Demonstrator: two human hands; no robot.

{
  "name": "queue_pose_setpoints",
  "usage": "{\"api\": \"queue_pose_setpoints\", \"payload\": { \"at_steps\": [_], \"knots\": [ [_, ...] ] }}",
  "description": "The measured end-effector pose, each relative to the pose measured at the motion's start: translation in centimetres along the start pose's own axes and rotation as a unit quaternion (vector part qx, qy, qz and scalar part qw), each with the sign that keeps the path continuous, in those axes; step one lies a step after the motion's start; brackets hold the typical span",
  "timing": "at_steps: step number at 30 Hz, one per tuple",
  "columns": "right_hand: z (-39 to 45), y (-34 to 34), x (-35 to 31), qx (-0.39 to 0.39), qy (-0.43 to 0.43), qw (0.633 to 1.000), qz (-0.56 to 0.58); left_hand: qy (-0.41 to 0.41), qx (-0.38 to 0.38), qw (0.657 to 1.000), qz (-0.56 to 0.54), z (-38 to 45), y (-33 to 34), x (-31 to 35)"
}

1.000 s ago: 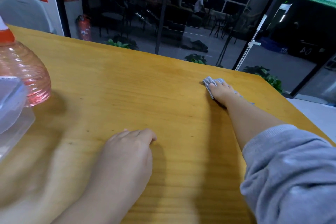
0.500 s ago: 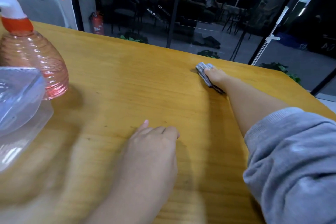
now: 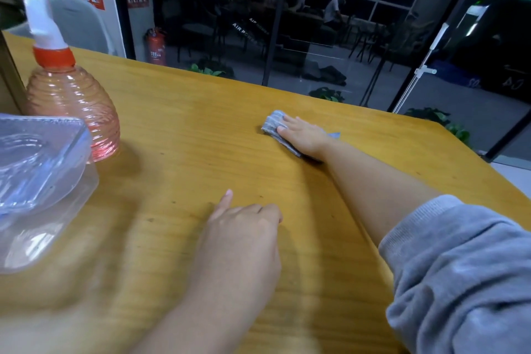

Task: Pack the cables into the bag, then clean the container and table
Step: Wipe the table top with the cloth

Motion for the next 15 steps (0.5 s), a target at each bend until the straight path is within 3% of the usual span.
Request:
{"api": "queue_pose_setpoints", "payload": {
  "at_steps": [3, 8, 15],
  "knots": [
    [-2.3, 0.9, -1.9, -0.02, -0.047, 0.999, 0.01, 0.0, -0.062, 0.998, 0.015, 0.0, -0.1, 0.4],
    [-6.8, 2.1, -3.8, -0.041, -0.103, 0.994, -0.003, -0.01, -0.084, 0.995, 0.048, -0.5, -0.1, 1.1],
    [-12.8, 3.2, -4.3, -0.035, -0.141, 0.989, -0.011, 0.012, 0.0, 0.998, 0.06, -0.8, -0.8, 0.9]
  ]
}}
Point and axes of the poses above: each hand's wrist, its own z-axis towards the middle knuckle, its own y-axis out of the palm, x = y × z, the point moved 8 cm from there along z, towards the middle knuckle, and after that the axes turned 6 degrees about z, right-handed, at the moved point
